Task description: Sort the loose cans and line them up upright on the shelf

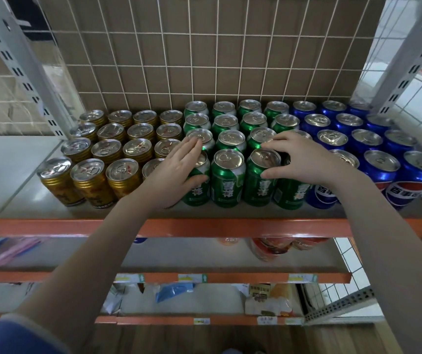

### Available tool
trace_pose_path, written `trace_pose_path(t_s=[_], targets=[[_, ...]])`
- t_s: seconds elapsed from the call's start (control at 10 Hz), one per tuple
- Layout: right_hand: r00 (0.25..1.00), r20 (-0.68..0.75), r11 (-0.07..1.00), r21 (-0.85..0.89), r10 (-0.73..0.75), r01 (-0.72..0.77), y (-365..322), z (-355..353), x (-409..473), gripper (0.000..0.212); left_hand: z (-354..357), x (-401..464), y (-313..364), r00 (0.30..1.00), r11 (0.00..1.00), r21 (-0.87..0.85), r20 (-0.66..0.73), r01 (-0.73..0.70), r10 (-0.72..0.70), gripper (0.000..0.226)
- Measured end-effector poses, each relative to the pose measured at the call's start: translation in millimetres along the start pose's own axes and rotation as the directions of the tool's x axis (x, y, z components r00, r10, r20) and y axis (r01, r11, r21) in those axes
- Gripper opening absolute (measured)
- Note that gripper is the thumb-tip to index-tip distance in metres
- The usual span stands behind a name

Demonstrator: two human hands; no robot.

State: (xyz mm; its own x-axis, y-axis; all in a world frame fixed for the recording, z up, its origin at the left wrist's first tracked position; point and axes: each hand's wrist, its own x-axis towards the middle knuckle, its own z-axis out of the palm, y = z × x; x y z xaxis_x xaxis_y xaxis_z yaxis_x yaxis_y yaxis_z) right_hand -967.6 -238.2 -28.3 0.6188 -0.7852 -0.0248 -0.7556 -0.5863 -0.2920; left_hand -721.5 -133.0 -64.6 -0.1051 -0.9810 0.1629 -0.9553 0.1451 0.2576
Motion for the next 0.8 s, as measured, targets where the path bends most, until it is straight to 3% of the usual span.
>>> trace_pose_path(t_s=[0.2, 0.3, 0.5, 0.7, 0.8], targets=[[0.999, 0.008, 0.999, -0.023, 0.042, -0.042, -6.9, 3.5, 0.3, 0.078, 0.1, 0.0, 4.2, 0.999, 0.997, 0.064, -0.03, 0.031, -0.029, 0.075], [0.994, -0.043, 0.995, -0.003, 0.097, -0.098, -13.7, 11.0, 0.8, 0.076, -2.9, 0.8, 4.2, 0.996, 0.998, 0.011, -0.062, 0.06, -0.059, 0.069], [0.958, -0.237, 0.981, -0.06, 0.164, -0.183, -29.4, 31.2, -6.0, 0.06, -8.4, -9.8, -4.5, 0.97, 0.99, -0.015, -0.198, 0.141, -0.141, 0.059], [0.86, -0.467, 0.965, -0.05, 0.206, -0.258, -44.2, 52.0, -22.8, 0.048, -5.9, -34.6, -25.0, 0.943, 0.989, 0.025, -0.304, 0.147, -0.132, 0.05], [0.795, -0.579, 0.96, -0.073, 0.18, -0.27, -50.0, 61.6, -40.2, 0.044, -5.4, -55.8, -37.1, 0.907, 0.972, 0.079, -0.382, 0.221, -0.175, 0.05]])
